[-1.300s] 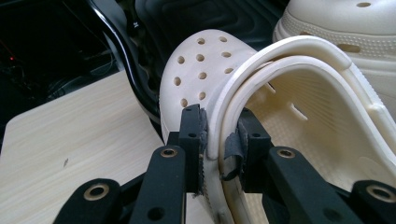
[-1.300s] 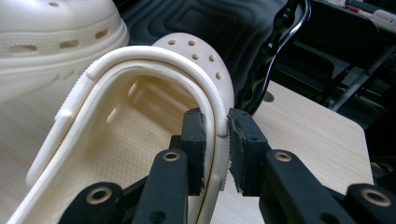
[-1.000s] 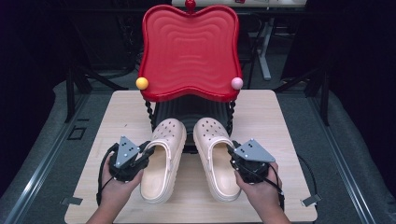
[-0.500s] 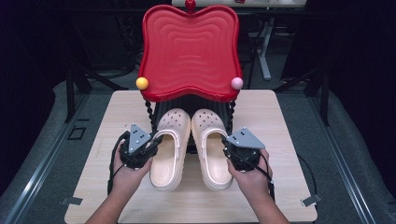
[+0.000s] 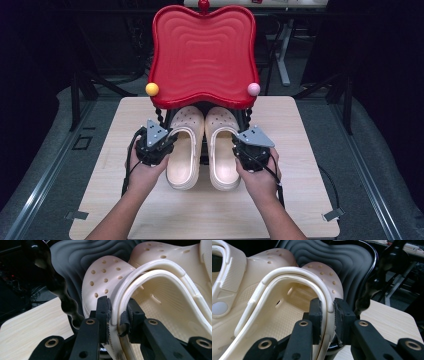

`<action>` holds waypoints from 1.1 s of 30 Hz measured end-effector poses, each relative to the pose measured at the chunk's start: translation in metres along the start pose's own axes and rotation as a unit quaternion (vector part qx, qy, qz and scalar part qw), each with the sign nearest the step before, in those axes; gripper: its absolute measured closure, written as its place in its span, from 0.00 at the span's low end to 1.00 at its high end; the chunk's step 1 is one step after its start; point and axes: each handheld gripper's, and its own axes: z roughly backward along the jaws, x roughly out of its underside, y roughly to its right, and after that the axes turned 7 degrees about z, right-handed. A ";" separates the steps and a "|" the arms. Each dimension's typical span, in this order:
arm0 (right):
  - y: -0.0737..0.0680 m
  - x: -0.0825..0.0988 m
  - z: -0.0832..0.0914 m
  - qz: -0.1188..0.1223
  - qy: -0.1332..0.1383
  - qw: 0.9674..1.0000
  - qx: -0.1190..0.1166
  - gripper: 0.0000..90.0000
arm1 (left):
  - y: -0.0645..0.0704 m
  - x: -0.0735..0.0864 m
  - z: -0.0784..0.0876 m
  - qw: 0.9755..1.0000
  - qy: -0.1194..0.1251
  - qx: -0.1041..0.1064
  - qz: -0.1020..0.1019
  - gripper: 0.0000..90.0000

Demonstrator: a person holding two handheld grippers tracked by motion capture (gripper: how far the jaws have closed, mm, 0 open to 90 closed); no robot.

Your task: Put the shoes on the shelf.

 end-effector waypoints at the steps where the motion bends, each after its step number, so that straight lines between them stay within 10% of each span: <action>1: -0.001 -0.001 -0.004 -0.003 0.002 1.000 0.005 0.85 | -0.001 -0.001 -0.002 1.000 0.002 0.001 0.003 0.84; 17: -0.009 -0.007 -0.029 -0.011 -0.004 0.999 0.030 0.81 | 0.005 -0.008 -0.027 1.000 0.019 -0.023 -0.010 0.81; 21: -0.003 -0.005 -0.027 -0.020 0.000 1.000 0.002 0.77 | 0.003 -0.005 -0.024 0.999 0.031 -0.001 0.021 0.75; 33: -0.003 0.000 -0.028 -0.028 -0.001 0.999 -0.024 0.70 | 0.005 -0.003 -0.025 0.999 0.035 0.015 0.025 0.66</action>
